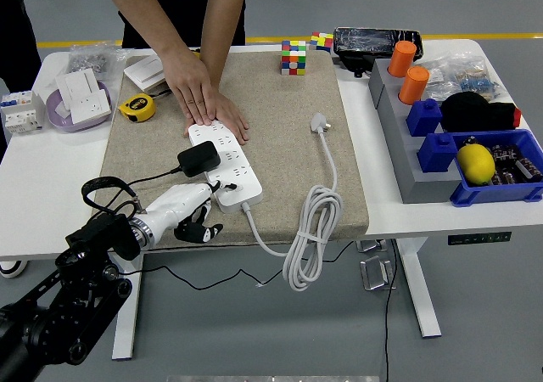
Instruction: Pick up the plug,place it near the board,insert it into the board,press the button
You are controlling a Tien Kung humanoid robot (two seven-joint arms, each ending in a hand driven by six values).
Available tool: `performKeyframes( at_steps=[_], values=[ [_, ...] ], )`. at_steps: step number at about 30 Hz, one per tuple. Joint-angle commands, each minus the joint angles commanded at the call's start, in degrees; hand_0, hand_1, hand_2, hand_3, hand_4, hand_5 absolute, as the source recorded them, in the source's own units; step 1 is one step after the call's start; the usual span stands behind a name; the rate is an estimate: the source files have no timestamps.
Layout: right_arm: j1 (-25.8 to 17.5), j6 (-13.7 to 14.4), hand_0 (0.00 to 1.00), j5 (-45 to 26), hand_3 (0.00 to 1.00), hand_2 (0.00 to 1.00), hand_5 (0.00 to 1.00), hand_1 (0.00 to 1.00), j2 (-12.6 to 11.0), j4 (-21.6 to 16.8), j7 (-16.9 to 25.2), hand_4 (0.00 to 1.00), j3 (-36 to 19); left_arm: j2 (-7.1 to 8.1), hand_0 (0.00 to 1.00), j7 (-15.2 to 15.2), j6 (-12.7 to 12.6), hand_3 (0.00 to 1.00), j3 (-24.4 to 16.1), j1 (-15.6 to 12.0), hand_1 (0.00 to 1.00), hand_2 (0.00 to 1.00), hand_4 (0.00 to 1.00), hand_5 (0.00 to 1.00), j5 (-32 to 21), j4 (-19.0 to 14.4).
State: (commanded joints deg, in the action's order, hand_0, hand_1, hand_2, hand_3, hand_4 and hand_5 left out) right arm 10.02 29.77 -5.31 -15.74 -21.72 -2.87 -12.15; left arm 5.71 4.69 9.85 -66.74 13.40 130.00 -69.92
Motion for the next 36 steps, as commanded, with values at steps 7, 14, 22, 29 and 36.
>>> performKeyframes(
  at_steps=[7, 14, 22, 29, 36],
  values=[
    [0.0, 0.0, 0.812, -0.1, 0.749, 0.730, 0.998, 0.760, -0.1, 0.0, 0.0, 0.998, 0.0, 0.01, 0.149, 0.0, 0.0, 0.899, 0.3, 0.2, 0.024, 0.130, 0.675, 0.002, 0.0, -0.2],
    [0.2, 0.0, 0.812, 0.0, 0.749, 0.730, 0.998, 0.760, 0.0, 0.0, 0.0, 0.998, -0.2, -0.03, 0.149, 0.0, 0.1, 0.898, 0.6, 0.5, 0.024, 0.130, 0.674, 0.002, 0.0, 0.0],
    [0.3, 0.0, 0.812, -0.2, 0.750, 0.730, 0.998, 0.760, -0.1, 0.0, 0.0, 0.998, -0.2, 0.03, 0.148, 0.0, 0.2, 0.898, 0.7, 0.6, 0.023, 0.130, 0.675, 0.002, 0.0, 1.1],
    [0.3, 0.0, 0.812, -0.1, 0.750, 0.730, 0.998, 0.760, -0.1, 0.0, 0.0, 0.998, -0.3, 0.05, 0.147, 0.0, 0.4, 0.897, 0.8, 0.5, 0.023, 0.130, 0.676, 0.002, 0.0, 1.7],
    [0.3, 0.0, 0.812, -0.1, 0.750, 0.730, 0.998, 0.760, -0.1, 0.0, 0.0, 0.998, -0.3, 0.21, 0.147, 0.0, 0.4, 0.893, 0.9, 0.4, 0.023, 0.130, 0.675, 0.002, 0.0, 1.2]
  ],
)
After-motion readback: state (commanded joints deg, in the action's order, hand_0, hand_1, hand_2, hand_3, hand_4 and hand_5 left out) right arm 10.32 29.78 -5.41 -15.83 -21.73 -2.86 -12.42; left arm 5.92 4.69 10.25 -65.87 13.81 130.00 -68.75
